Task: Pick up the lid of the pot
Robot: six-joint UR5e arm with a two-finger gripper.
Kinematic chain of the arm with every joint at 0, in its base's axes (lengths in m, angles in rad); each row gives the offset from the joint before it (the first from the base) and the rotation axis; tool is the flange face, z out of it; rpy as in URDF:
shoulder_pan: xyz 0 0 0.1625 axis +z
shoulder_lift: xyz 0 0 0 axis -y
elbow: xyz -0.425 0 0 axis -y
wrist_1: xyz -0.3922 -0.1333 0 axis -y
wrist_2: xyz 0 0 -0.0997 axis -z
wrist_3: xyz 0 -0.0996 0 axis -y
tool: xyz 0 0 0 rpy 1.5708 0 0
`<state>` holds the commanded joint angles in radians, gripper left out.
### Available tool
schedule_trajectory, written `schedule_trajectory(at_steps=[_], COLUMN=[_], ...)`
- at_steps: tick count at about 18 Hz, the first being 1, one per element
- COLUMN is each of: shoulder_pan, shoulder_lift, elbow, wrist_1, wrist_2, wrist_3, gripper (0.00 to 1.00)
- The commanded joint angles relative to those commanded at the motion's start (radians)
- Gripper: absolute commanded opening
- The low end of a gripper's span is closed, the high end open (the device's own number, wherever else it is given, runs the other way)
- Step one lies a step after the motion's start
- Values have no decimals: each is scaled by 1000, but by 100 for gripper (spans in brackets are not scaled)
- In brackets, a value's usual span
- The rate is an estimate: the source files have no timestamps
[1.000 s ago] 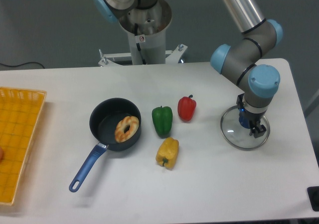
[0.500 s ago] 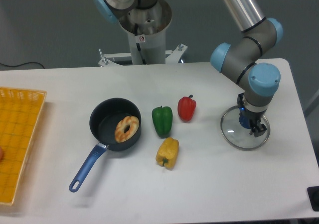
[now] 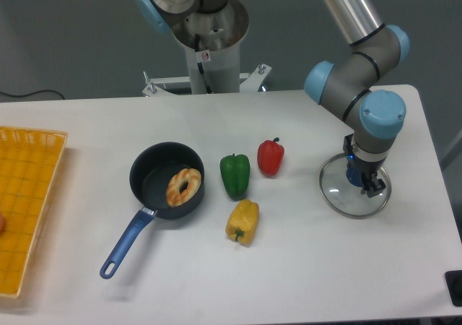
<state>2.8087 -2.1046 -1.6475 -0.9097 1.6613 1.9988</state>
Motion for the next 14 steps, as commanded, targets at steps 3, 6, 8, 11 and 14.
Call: schedule_trajectory(at_steps=[3,6,8,11,14], shoulder_pan=[0,0,0,0,2], shoulder_lift=[0,0,0,2,11], elbow=[0,0,0,-3,-5], wrist_1=[0,0,-2,-2,-8], wrist_2=[0,0,0,2,2], wrist_3=[0,0,0,0,0], gripper=[66,64,63,61,60])
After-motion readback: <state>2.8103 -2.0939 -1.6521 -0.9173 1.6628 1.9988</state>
